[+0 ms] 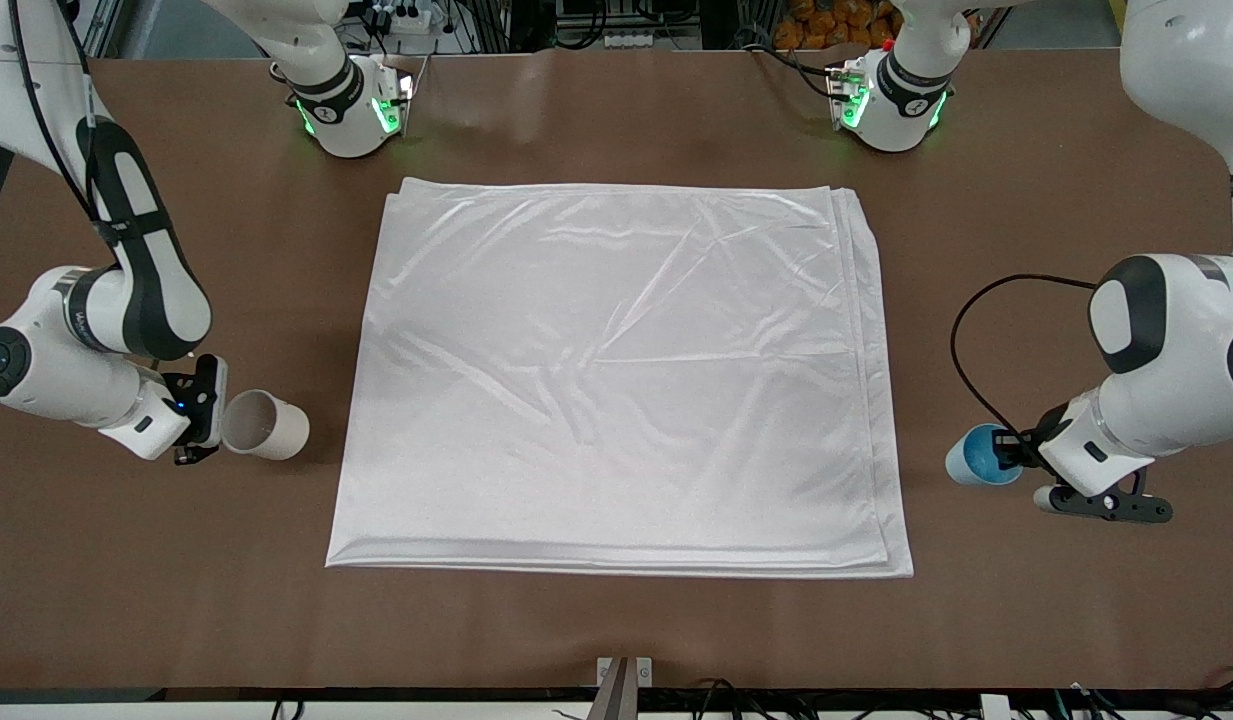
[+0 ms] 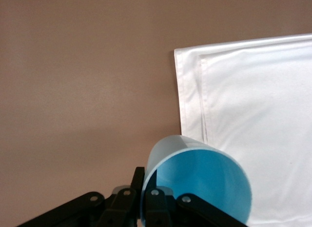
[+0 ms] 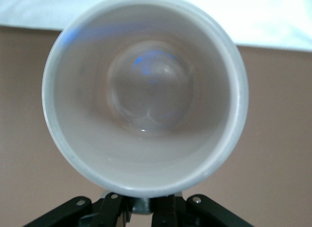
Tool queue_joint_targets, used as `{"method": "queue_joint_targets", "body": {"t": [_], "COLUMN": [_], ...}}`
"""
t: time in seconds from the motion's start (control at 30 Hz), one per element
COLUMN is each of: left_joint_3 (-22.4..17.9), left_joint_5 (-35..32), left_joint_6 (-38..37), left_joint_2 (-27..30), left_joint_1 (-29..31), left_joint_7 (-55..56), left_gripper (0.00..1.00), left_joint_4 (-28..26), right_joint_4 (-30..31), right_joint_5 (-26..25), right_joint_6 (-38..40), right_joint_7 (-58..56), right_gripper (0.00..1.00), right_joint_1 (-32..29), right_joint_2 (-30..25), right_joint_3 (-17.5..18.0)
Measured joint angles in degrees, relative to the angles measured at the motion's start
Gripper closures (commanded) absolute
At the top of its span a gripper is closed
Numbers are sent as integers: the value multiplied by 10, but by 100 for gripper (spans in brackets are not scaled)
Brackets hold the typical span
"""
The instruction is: Place blue cup into white mug on cloth
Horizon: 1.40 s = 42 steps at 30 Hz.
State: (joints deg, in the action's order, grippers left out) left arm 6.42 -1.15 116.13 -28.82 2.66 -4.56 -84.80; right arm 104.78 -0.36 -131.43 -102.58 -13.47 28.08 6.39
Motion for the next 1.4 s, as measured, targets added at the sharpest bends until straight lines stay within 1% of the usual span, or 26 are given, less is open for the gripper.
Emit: {"method": "queue_joint_targets", "body": {"t": [0.27, 0.63, 0.8, 0.93, 1.07, 1.3, 1.4], "left_joint_3": [9, 44, 73, 87, 92, 95, 98], "left_joint_5": [0, 0, 0, 0, 0, 0, 0], "left_joint_6": [-21, -90, -94, -94, -93, -93, -94], "left_joint_2": [25, 79, 82, 82, 82, 82, 82], "left_joint_1": [0, -1, -3, -5, -5, -5, -5], "left_joint_7": [2, 15, 57, 76, 80, 80, 80], "left_gripper": [100, 100, 100, 100, 100, 100, 100], "left_joint_4": [0, 2, 1, -1, 1, 4, 4], "right_joint_4": [9, 39, 44, 45, 45, 46, 48], "right_joint_5": [9, 11, 11, 9, 3, -32, -36], "right_joint_6": [3, 3, 3, 2, 1, -1, -6], "right_joint_7": [41, 174, 243, 297, 348, 446, 476], "right_gripper": [100, 100, 100, 100, 100, 100, 100], "right_joint_1": [47, 146, 192, 228, 263, 316, 337], "right_joint_2": [-19, -53, -57, -57, -57, -57, -56], "right_joint_3": [4, 6, 6, 6, 6, 5, 5]}}
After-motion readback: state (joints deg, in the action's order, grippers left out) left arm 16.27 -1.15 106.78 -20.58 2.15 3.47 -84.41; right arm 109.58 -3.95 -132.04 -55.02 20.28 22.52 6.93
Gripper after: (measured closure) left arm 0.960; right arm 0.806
